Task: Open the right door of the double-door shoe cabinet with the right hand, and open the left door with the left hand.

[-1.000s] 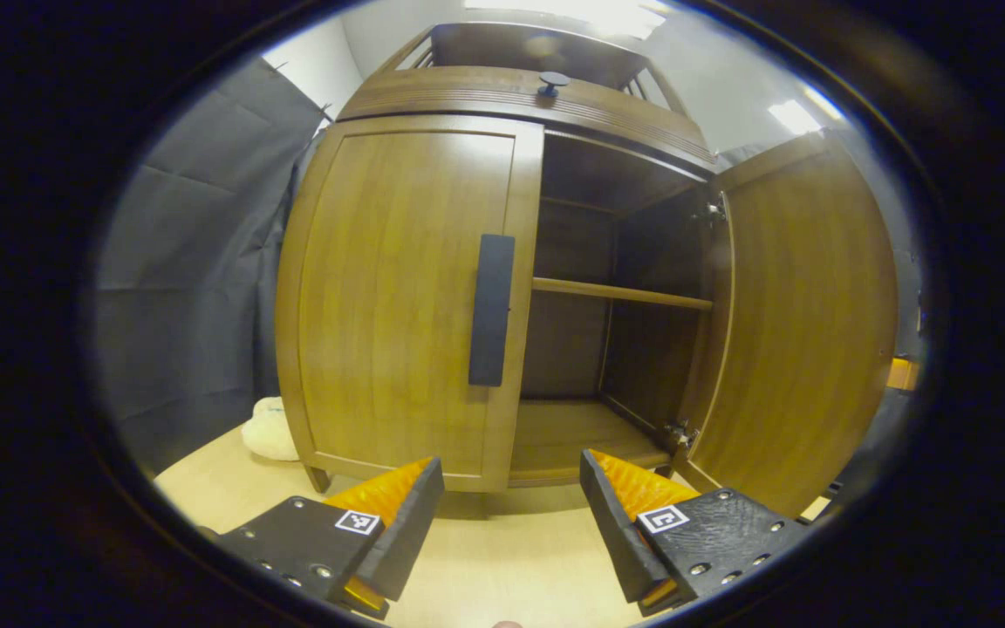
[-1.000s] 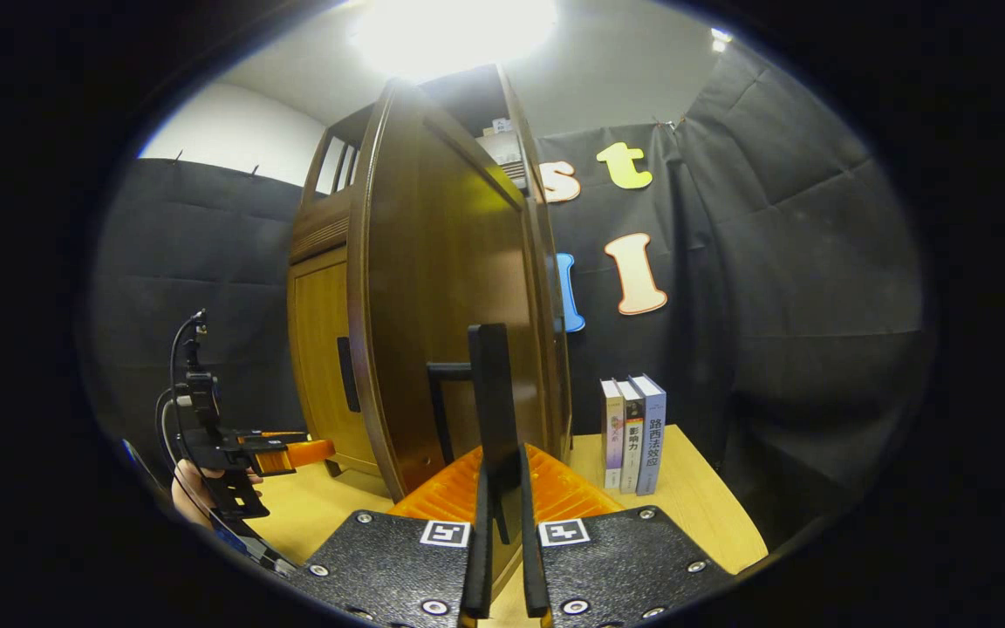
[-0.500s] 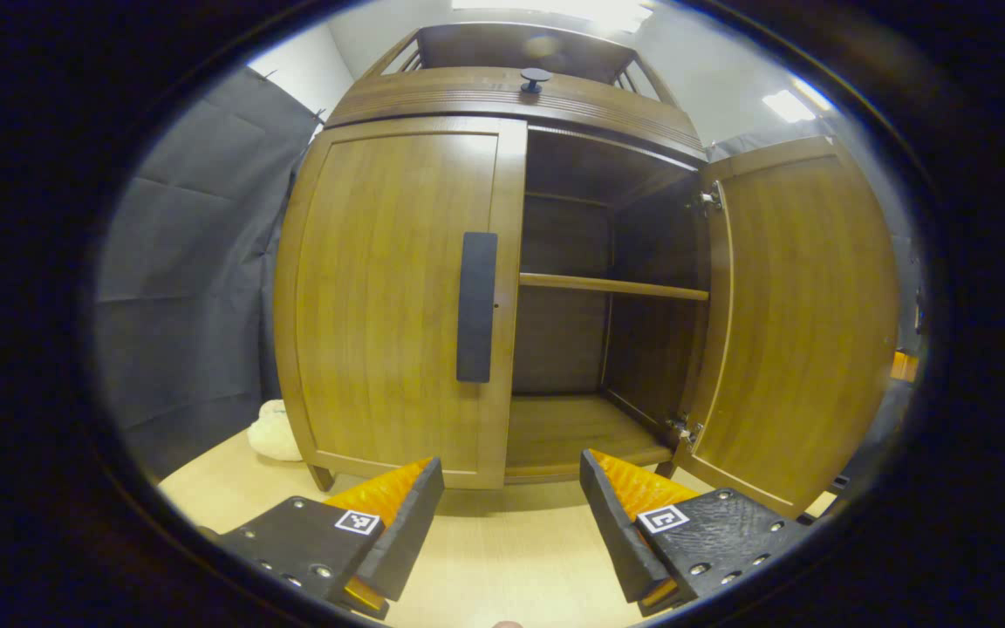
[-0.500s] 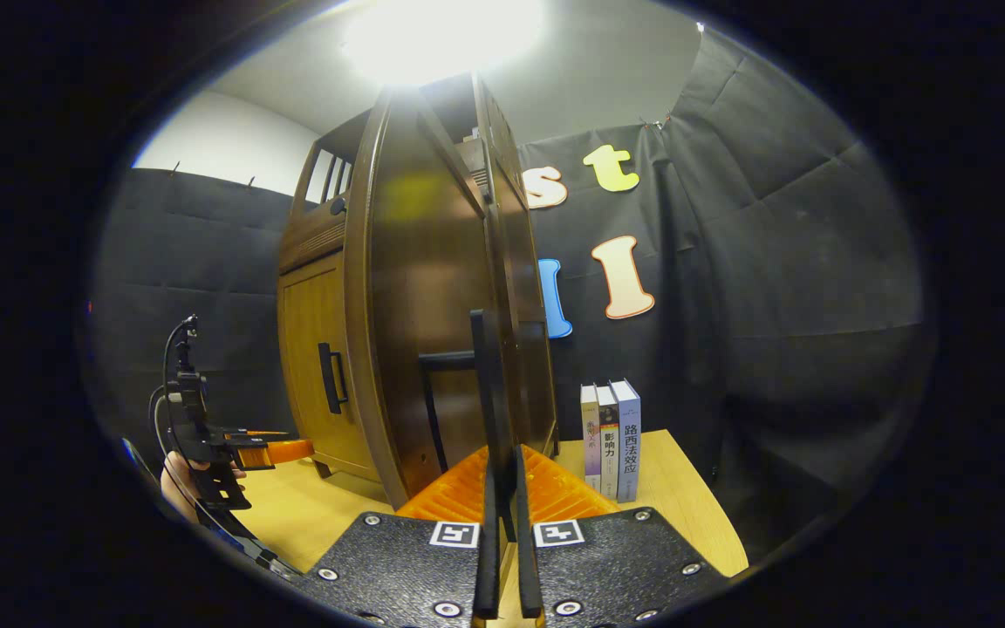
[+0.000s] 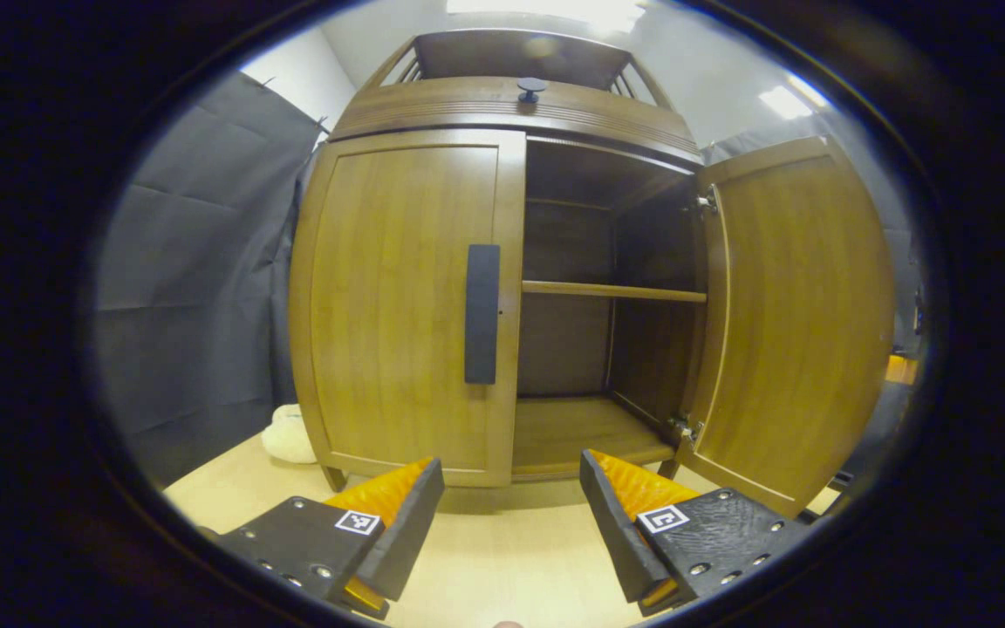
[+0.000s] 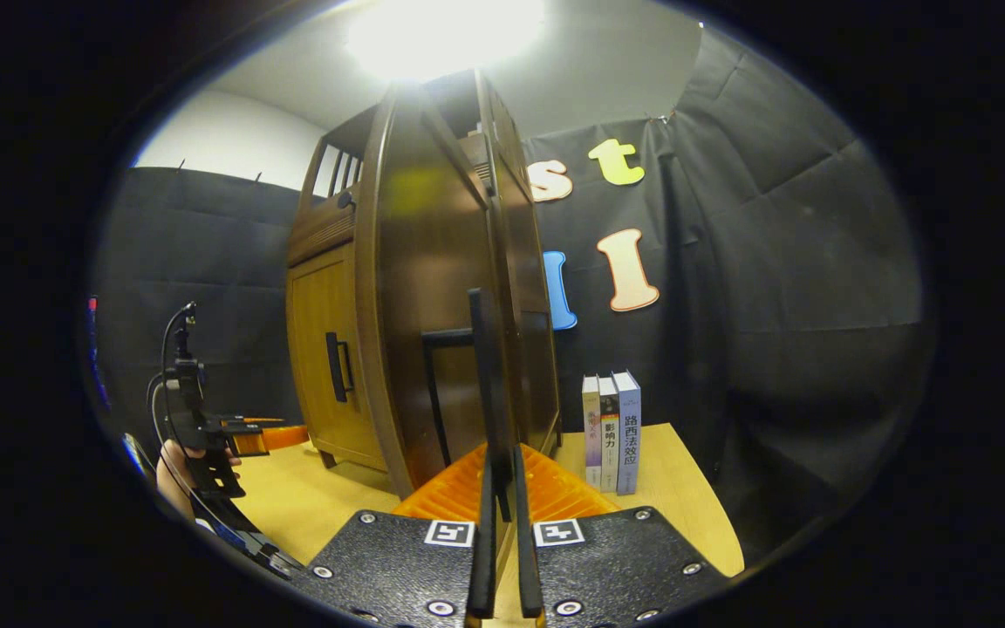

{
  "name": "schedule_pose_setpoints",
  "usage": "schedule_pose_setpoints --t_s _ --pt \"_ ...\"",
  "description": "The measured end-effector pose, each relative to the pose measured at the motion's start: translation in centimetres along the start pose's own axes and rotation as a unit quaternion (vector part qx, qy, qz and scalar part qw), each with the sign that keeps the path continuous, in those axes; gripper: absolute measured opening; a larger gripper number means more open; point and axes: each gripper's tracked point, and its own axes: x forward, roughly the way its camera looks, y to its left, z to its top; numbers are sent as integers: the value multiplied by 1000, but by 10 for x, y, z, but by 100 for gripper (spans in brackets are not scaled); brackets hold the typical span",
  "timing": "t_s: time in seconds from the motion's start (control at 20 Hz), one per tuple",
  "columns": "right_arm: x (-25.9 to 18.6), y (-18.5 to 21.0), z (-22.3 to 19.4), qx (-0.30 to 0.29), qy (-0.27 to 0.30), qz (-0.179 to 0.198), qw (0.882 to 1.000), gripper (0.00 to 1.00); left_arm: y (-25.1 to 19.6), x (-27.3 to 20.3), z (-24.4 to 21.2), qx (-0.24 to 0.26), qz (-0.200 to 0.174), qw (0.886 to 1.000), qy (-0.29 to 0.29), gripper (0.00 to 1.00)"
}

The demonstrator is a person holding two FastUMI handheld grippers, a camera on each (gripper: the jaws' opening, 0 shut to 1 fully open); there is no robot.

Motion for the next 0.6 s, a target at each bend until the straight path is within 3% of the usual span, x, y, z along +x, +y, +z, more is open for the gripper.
schedule_pose_setpoints --t_s 0.15,0.45,0.55,0.6 --pt "-10 -1 -5 12 14 -20 1000 10 -4 0 5 -1 -3 1000 -10 90" --pt "-46 2 14 -44 8 -100 994 12 -1 -3 4 -14 -18 1000 -18 87" --pt "-57 17 25 -47 -2 -108 993 19 -2 -3 3 -21 -17 999 -18 90" --pt "-60 28 26 -57 -2 -103 993 33 -3 -3 4 -27 -18 999 -18 90"
